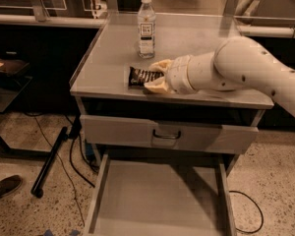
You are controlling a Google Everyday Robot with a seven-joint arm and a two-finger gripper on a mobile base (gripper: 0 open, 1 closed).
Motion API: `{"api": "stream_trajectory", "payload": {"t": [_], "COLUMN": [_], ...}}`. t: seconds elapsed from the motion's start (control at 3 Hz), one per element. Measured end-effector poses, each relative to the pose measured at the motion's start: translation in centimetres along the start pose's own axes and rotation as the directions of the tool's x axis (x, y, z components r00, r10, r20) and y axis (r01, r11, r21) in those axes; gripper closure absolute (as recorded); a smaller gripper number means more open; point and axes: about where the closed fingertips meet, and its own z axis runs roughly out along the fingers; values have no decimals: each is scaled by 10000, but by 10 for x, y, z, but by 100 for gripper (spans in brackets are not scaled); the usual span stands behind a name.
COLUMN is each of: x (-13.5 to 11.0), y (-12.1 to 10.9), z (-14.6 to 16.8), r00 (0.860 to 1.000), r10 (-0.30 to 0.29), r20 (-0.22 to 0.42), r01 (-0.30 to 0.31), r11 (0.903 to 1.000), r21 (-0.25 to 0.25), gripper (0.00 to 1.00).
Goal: Pick rxbar chocolate from middle drawer and place on counter
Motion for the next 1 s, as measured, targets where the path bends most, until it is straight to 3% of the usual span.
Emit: {"api": "stream_trajectory", "payload": {"t": [0.67, 1.0], "x": [-19, -20], "y": [-8, -8], "z": [54, 57], "r00": [9973, 9970], "r10": [-147, -148], "r20": [719, 763], "r01": [243, 254], "r11": [9907, 9898], "r21": [-1336, -1399], "gripper": [100, 82]}}
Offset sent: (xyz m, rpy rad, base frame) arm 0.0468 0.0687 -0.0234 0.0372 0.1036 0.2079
